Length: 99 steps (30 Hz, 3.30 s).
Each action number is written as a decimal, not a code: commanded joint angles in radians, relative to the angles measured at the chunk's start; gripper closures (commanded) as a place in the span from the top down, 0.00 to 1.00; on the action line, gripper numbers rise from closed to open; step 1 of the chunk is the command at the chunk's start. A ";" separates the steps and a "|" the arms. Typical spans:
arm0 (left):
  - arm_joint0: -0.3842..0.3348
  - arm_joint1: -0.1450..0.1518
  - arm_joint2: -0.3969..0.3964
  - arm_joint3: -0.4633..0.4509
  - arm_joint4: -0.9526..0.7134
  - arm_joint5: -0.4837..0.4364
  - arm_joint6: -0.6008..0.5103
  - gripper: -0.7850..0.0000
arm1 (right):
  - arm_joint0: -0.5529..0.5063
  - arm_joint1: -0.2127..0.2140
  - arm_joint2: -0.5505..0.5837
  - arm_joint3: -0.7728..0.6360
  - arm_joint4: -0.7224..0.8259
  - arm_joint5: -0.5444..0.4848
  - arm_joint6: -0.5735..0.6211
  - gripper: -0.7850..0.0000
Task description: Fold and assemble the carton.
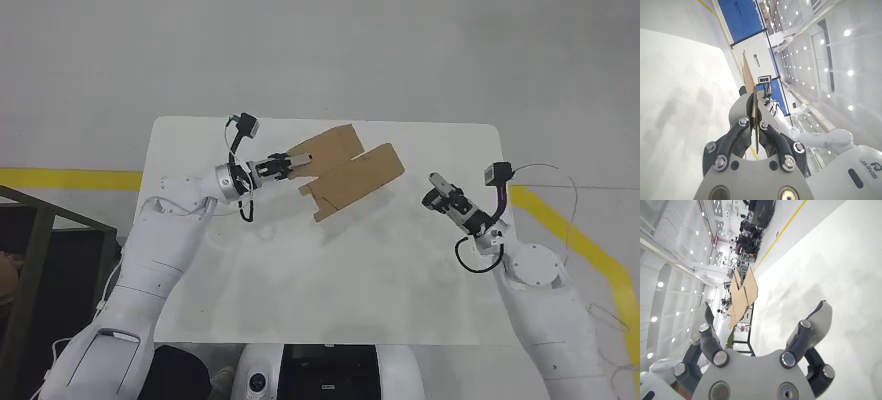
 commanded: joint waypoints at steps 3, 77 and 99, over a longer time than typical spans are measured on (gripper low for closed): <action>-0.013 0.007 -0.008 0.022 -0.036 -0.001 -0.091 0.00 | 0.031 0.006 -0.016 0.045 0.088 0.023 0.222 1.00; -0.062 0.015 0.111 0.083 -0.257 0.110 -0.324 0.46 | 0.254 0.002 -0.274 0.213 0.335 -0.033 0.649 0.00; -0.035 0.025 0.071 0.069 -0.372 0.171 -0.355 1.00 | 0.258 0.002 -0.302 0.296 0.340 -0.067 0.615 0.00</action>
